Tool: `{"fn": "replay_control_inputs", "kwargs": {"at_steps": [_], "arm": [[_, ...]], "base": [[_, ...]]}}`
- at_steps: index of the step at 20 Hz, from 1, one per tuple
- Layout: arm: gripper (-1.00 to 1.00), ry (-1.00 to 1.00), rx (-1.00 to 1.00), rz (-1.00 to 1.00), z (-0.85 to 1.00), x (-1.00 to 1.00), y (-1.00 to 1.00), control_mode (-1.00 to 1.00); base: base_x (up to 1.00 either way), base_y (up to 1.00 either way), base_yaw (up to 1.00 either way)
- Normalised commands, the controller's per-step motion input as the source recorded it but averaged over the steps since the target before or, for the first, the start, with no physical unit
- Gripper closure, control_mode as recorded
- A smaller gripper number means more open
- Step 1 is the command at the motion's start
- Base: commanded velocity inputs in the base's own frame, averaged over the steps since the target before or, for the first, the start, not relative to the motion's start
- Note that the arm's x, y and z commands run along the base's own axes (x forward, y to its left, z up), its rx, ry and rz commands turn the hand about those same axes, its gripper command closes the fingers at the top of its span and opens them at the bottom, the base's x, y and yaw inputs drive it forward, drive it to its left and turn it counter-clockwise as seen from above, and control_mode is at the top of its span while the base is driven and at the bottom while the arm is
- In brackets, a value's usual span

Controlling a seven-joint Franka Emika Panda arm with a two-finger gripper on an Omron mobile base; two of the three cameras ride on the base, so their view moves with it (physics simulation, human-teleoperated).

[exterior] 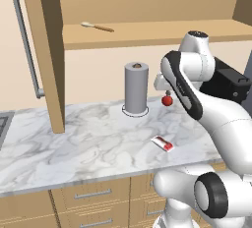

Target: Pick the bar and honey bottle from the counter and place them in the cabinets closest to them.

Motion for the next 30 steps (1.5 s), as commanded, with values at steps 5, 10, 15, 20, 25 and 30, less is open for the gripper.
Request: {"fn": "replay_control_inputs", "kwargs": {"at_steps": [5, 10, 15, 20, 25, 30], "arm": [[-1.0, 0.01, 0.0, 0.0, -0.04, -0.01, 0.0, -1.0], [-1.0, 0.01, -0.03, 0.02, -0.22, 0.0, 0.0, -1.0], [-1.0, 0.03, -0.02, 0.04, -0.27, 0.0, 0.0, -1.0], [-1.0, 0.02, 0.0, 0.06, -0.29, 0.0, 0.0, -1.0], [-1.0, 0.01, 0.0, 0.06, -0.3, 0.0, -0.01, -1.0], [-1.0, 0.0, -0.01, 0.07, -0.35, 0.0, 0.0, -1.0]], "base": [[0.0, 0.0, 0.0], [0.0, 0.0, 0.0], [0.0, 0.0, 0.0], [0.0, 0.0, 0.0], [0.0, 0.0, 0.0], [0.0, 0.0, 0.0]]}}
